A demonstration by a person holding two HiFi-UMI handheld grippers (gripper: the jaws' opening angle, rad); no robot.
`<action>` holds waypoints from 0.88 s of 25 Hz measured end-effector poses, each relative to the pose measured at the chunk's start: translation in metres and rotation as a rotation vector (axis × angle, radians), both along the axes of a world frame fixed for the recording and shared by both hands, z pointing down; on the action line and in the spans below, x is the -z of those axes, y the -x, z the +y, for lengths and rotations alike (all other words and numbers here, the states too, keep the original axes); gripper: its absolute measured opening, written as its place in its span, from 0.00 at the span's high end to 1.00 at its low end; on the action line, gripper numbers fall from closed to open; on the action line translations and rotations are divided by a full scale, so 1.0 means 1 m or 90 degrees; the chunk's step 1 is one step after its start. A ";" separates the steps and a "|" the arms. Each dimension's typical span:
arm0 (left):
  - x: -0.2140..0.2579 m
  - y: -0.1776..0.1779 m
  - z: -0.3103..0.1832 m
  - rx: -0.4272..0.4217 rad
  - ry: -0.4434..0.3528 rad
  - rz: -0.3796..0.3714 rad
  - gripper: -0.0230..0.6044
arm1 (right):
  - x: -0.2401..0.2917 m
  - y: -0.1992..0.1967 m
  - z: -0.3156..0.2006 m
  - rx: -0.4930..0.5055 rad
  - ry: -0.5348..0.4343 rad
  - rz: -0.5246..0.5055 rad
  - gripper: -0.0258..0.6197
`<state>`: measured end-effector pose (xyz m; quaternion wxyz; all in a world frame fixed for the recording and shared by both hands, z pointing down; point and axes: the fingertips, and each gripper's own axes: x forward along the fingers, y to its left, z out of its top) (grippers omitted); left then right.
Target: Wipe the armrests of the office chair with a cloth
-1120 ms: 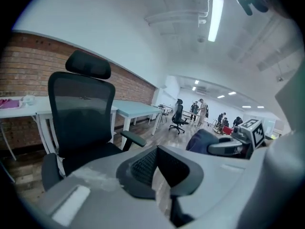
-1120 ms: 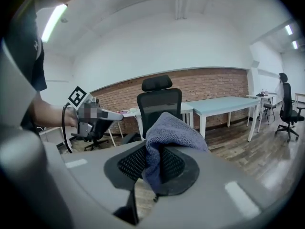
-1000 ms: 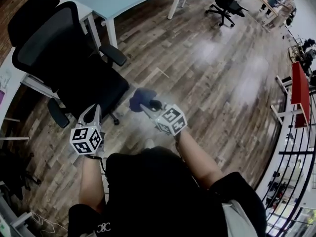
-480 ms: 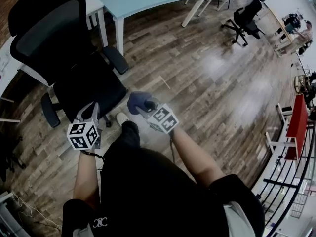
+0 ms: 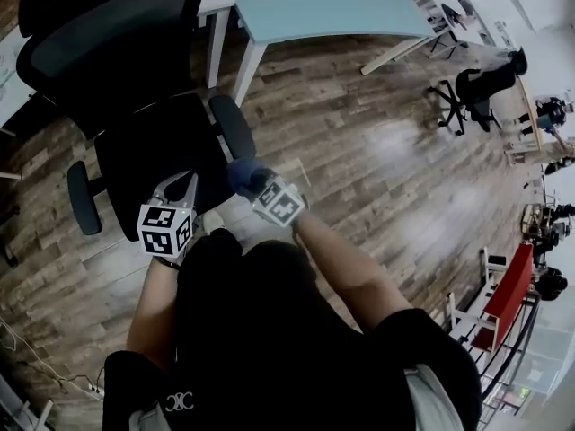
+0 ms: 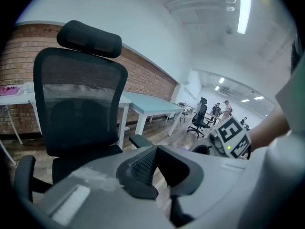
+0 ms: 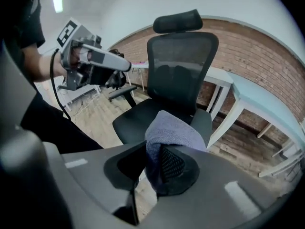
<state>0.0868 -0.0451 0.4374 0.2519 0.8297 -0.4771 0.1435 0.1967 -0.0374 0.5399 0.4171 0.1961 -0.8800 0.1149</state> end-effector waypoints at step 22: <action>-0.010 0.038 -0.042 0.265 0.106 0.011 0.95 | -0.095 0.043 -0.134 0.313 0.097 0.168 0.86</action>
